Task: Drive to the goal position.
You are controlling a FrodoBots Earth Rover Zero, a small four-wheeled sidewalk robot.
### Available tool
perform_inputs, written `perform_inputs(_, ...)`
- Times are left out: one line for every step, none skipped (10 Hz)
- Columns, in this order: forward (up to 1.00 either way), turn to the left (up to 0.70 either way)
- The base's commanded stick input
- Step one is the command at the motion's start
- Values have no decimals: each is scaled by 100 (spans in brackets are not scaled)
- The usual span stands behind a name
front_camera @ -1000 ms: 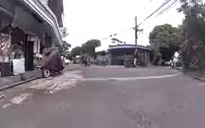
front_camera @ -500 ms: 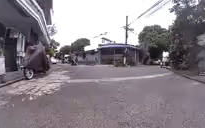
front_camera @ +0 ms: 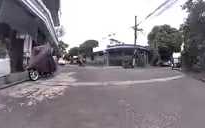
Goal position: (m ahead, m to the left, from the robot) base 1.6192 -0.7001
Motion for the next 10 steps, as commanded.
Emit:
perform_inputs(70,17)
perform_inputs(70,17)
perform_inputs(70,17)
perform_inputs(70,17)
perform_inputs(70,17)
perform_inputs(70,17)
perform_inputs(70,17)
perform_inputs(70,17)
perform_inputs(70,17)
perform_inputs(70,6)
